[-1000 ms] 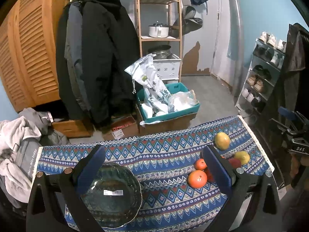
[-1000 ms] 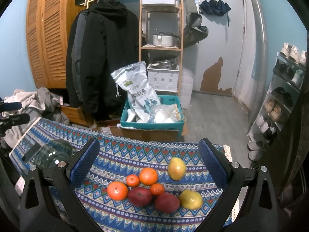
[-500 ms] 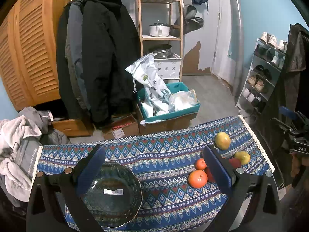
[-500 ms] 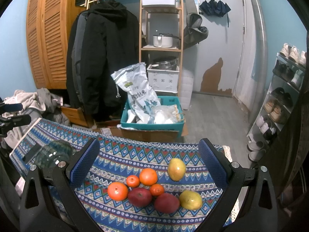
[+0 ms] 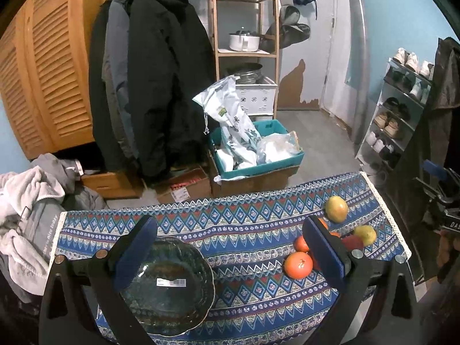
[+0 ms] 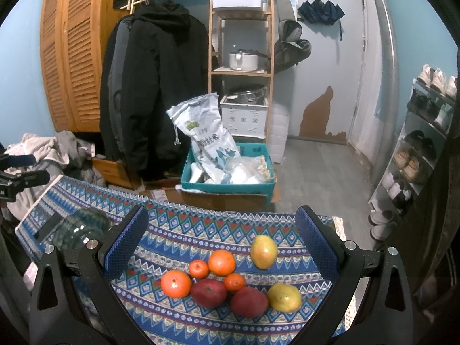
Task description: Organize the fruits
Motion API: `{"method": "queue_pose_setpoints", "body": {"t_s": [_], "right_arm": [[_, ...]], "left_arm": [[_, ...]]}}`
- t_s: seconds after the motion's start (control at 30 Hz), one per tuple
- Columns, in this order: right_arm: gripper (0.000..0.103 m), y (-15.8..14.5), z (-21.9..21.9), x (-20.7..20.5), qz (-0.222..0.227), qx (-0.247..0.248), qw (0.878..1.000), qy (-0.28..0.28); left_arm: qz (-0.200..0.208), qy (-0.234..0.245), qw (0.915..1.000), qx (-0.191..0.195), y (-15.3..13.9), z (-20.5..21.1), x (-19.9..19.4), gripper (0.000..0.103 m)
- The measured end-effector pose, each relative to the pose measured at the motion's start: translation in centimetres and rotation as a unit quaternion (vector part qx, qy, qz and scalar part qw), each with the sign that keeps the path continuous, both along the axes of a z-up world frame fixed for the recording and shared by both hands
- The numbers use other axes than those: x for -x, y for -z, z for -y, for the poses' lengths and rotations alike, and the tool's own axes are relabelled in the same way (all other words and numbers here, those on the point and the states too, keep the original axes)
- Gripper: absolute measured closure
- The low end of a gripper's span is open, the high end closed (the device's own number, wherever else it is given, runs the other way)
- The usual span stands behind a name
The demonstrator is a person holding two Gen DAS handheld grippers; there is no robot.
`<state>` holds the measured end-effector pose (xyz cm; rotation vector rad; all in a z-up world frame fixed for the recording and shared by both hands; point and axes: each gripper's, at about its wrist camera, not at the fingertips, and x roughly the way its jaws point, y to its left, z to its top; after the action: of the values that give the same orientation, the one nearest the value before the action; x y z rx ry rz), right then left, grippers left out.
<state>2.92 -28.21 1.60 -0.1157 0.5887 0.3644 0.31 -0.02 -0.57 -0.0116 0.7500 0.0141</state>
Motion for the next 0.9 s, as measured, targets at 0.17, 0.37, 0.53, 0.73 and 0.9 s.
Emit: {"method": "queue_pose_setpoints", "body": {"t_s": [0.17, 0.37, 0.53, 0.73, 0.9], "right_arm": [[0.003, 0.1, 0.01, 0.02, 0.0, 0.0, 1.0, 0.0], [0.003, 0.06, 0.01, 0.0, 0.0, 0.001, 1.0, 0.0], [0.003, 0.14, 0.06, 0.06, 0.001, 0.0, 1.0, 0.0], [0.003, 0.11, 0.09, 0.03, 0.0, 0.001, 1.0, 0.001], [0.003, 0.32, 0.35, -0.13, 0.0, 0.002, 1.0, 0.003]], "left_arm": [[0.0, 0.001, 1.0, -0.001, 0.04, -0.04, 0.02, 0.001], [-0.003, 0.001, 1.0, 0.0, 0.14, 0.05, 0.09, 0.001], [-0.003, 0.001, 1.0, -0.001, 0.14, 0.13, 0.05, 0.001], [-0.003, 0.004, 1.0, 0.002, 0.16, 0.3, -0.01, 0.001], [-0.003, 0.008, 1.0, 0.002, 0.34, 0.61, 0.0, 0.001]]}}
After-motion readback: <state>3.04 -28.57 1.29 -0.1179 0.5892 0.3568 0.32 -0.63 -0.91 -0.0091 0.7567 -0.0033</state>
